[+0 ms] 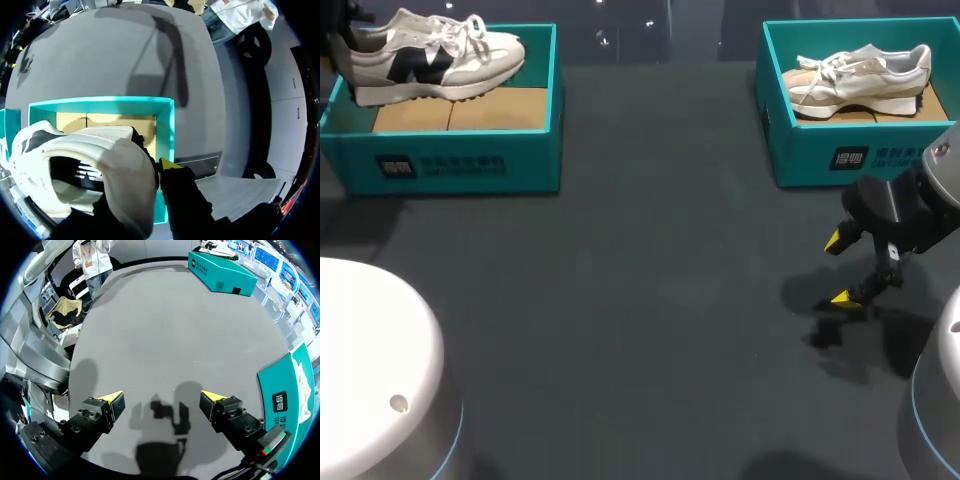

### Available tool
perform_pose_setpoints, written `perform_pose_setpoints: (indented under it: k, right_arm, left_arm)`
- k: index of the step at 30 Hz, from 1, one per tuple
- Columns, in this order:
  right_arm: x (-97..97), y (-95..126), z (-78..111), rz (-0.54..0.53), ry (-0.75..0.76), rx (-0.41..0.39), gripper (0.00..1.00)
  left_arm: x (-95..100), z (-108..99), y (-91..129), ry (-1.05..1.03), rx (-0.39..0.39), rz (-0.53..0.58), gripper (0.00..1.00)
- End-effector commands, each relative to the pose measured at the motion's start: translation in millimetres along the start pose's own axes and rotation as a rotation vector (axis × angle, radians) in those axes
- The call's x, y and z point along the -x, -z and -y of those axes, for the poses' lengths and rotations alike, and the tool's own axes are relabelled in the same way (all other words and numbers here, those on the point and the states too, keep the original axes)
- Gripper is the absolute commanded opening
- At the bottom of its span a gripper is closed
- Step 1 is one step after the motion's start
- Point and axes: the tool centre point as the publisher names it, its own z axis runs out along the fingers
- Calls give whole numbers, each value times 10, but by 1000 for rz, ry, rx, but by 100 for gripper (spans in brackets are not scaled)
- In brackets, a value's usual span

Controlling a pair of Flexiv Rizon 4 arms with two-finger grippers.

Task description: Take the shoe out of the shoebox, open the shoe tongue, remove and reinsert the insole, then place the shoe into the shoebox

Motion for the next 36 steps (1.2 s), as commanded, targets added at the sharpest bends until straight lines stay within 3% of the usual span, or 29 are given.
perform_pose_setpoints:
  k: [1,9,21,36]
  right_arm:
    - [-16,0,1,3,-1,-3,100]
    - [-16,0,1,3,-1,-3,100]
    - [-16,0,1,3,-1,-3,100]
    - [-16,0,1,3,-1,-3,100]
  left_arm:
    - [5,-10,20,-2,-3,-1,0]
    - [118,-140,-260,22,-5,-40,0]
    - [168,-64,-642,-4,-43,-79,0]
    - [247,39,-799,-41,-36,-109,0]
